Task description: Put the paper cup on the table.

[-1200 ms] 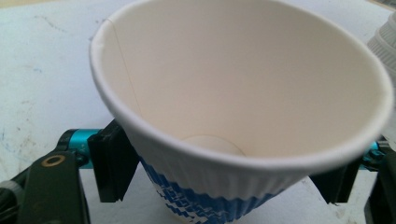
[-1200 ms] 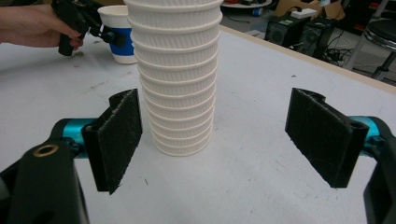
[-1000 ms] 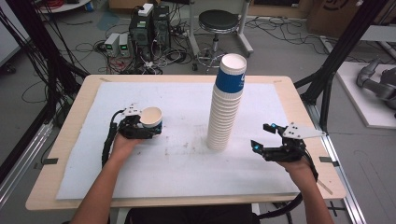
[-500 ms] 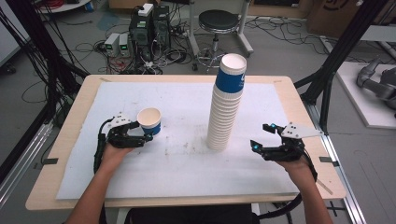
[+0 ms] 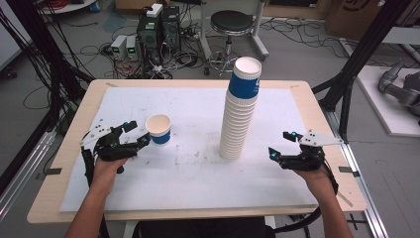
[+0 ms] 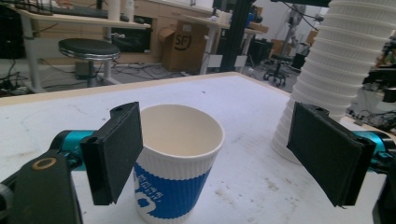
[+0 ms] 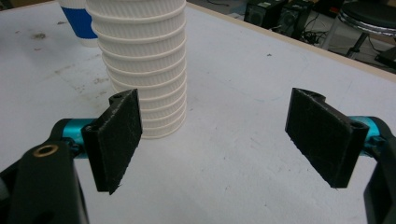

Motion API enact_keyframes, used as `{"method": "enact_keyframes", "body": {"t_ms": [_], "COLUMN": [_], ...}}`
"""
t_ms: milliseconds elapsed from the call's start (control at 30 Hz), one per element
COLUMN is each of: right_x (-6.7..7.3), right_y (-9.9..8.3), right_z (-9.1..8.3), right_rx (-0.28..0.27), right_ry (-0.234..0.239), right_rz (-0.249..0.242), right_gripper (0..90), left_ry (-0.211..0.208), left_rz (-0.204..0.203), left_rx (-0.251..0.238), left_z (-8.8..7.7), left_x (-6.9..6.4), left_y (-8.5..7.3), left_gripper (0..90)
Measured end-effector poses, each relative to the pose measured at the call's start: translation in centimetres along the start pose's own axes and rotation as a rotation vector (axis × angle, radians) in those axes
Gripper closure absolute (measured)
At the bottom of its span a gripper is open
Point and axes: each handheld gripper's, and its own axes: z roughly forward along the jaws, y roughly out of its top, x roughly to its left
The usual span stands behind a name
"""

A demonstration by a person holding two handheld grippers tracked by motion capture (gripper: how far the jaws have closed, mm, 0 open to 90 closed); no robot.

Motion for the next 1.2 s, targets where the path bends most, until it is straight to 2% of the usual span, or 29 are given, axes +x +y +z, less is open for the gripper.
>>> {"method": "enact_keyframes", "body": {"t_ms": [367,733,1200], "right_x": [-0.1,0.1,-0.2], "right_y": [-0.1,0.0,-0.2], "right_z": [-0.1,-0.5,-1.0], "right_rx": [-0.001,-0.005,-0.015], "right_ry": [-0.005,-0.015,-0.029], "right_rz": [0.001,-0.001,0.008], "right_gripper": [19.1,19.1,19.1], "left_ry": [0.013,0.018,0.019], "left_rz": [0.05,0.054,0.066], "left_rx": [0.005,0.003,0.003], "left_z": [0.2,-0.3,-0.1], "left_x": [-0.7,-0.9,-1.0], "left_y": [0.4,0.4,0.5], "left_gripper": [17.9,17.9,17.9]}}
